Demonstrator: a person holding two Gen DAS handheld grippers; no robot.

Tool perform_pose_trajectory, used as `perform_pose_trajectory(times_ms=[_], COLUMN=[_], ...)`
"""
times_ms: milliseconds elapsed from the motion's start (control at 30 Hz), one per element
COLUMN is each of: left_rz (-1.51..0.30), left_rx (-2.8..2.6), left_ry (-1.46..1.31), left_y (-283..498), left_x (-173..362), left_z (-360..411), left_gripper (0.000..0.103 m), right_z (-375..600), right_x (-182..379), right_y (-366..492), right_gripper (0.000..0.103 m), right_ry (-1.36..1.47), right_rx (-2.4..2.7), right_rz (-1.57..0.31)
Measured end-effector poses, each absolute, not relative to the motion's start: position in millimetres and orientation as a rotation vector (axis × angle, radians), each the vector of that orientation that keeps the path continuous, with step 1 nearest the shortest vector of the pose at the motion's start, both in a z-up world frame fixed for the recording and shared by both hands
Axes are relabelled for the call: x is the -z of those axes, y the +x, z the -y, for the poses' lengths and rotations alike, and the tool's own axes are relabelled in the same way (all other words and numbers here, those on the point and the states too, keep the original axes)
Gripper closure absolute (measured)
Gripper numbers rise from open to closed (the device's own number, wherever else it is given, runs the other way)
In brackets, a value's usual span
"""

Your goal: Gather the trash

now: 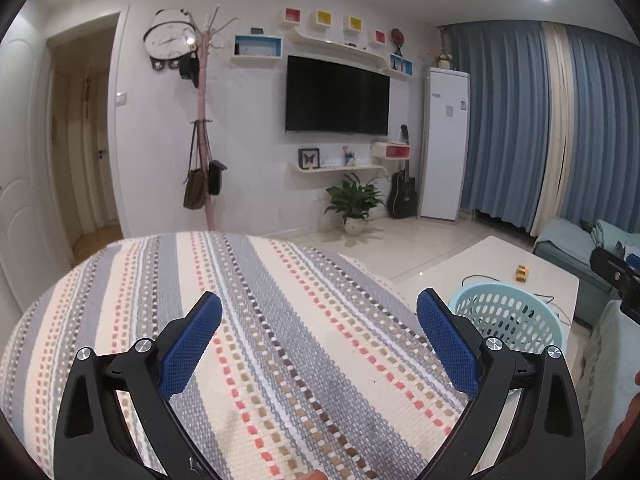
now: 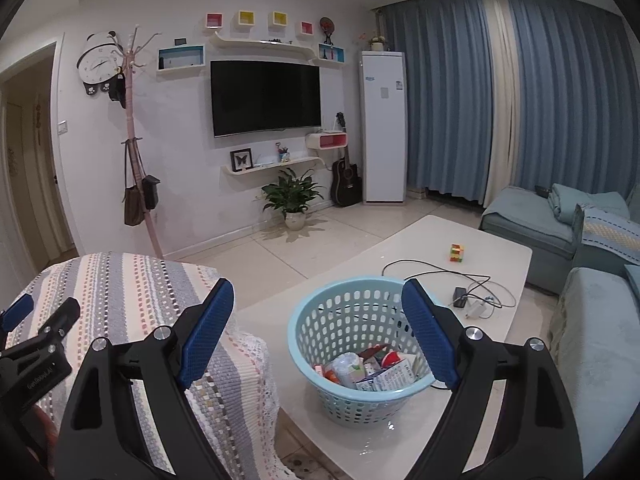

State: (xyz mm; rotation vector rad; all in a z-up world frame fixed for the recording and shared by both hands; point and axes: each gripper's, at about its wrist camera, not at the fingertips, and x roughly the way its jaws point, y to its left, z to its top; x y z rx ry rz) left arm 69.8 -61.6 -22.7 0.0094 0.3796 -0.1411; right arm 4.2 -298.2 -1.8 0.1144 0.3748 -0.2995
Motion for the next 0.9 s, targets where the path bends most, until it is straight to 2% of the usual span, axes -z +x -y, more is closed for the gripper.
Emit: perform_pose_trajectory(times_ms=[900], left_rz=[-0.404], left_rx=[0.159], left_ry=[0.023], left_y=[66.8], left_x=[33.8], left_z=[65.4], left_gripper=[0.008], right_z=[297.0], right_x=[12.1], right_y=[7.8], right_gripper=[0.02], right_ry=[0.072], right_rx=[0.315], right_rz=[-0.393])
